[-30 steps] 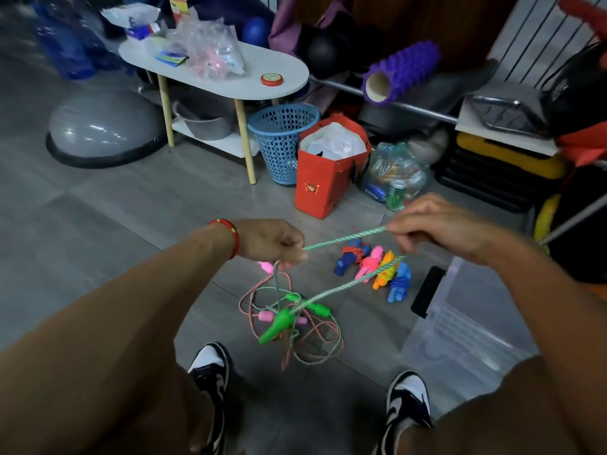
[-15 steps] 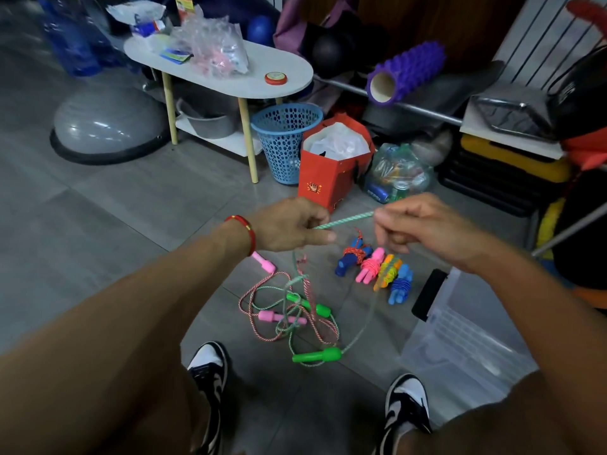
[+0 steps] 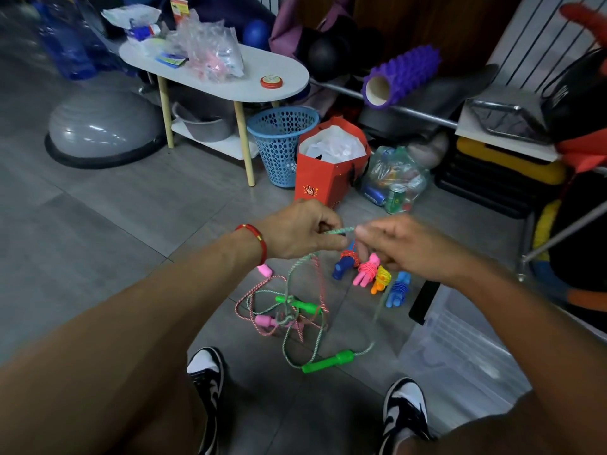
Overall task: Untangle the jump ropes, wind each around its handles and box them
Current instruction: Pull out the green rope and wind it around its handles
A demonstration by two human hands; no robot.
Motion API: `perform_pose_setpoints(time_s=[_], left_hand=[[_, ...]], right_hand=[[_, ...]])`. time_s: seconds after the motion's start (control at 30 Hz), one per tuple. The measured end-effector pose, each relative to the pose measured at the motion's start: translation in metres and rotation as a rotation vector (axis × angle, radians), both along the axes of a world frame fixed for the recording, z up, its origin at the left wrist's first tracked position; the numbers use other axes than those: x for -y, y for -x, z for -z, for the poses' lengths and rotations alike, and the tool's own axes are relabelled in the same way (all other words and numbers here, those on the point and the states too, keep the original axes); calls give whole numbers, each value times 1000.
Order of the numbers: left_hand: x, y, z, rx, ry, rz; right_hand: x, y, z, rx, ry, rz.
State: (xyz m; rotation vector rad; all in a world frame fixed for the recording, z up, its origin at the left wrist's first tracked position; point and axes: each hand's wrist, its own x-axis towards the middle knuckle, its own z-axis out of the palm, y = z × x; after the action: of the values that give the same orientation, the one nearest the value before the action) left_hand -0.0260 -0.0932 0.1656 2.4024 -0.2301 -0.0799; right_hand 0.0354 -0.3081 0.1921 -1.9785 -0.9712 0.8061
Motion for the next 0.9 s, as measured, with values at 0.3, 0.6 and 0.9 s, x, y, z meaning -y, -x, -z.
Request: perform_pose_setpoints(time_s=[0.3,0.6,0.9], left_hand=[[-19,-3,13,41,-81,-96],[-11,3,-3,-134,524,-313],[-26,7,-7,-406,811,-173]], right_hand=[[29,-14,-19,-190,-272,137],[12,-23,7,193,33,238],[-19,-4,-1,356,-45,112]])
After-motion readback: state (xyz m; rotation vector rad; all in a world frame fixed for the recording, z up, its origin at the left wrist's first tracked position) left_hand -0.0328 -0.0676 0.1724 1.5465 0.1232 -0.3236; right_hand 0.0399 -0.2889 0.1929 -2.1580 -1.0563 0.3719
